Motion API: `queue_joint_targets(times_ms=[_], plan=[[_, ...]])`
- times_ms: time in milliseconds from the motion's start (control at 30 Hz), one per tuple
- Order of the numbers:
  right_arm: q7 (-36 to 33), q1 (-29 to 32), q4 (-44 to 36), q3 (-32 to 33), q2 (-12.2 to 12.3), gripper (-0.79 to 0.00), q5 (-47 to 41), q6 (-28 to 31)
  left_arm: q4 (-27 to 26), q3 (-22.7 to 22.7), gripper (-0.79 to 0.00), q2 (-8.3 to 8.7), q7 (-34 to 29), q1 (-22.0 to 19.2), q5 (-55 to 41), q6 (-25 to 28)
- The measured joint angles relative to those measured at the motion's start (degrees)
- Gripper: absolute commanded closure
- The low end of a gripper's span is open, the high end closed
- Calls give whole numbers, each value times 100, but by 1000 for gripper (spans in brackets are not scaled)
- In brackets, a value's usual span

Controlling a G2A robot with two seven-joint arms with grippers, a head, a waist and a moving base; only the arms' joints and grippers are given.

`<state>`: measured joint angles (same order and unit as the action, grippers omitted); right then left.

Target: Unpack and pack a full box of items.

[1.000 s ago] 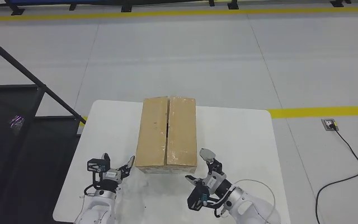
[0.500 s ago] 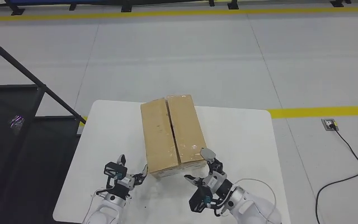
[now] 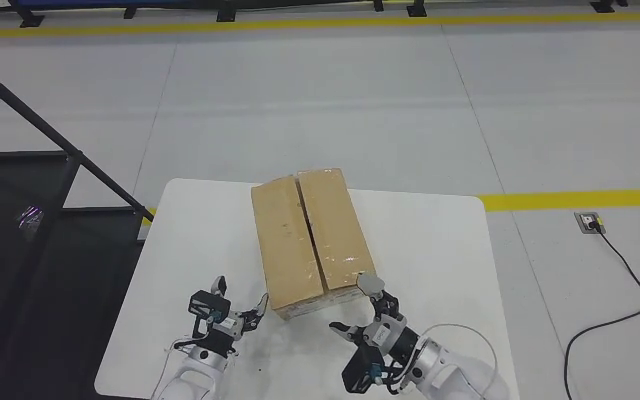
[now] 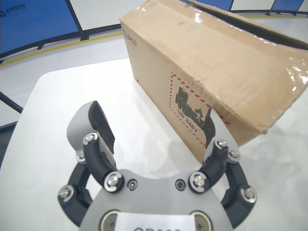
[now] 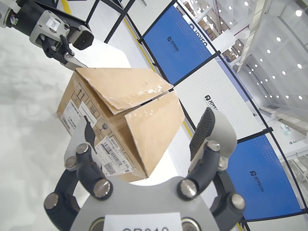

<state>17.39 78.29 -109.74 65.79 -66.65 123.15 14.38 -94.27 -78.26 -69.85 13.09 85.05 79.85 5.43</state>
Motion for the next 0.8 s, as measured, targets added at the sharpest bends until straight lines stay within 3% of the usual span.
queue_joint_targets(times_ms=[200,633,800], plan=[[416,-95,137,131,25,-785,-128,94,-112,73,-785,0,142,90,89,201],[488,-263,196,208,41,-785,-189,231,-311,401,-785,5,30,21,447,832],[497,-168,154,297,49,-785,-236,31,-327,573,-785,-2,15,-55,614,987]])
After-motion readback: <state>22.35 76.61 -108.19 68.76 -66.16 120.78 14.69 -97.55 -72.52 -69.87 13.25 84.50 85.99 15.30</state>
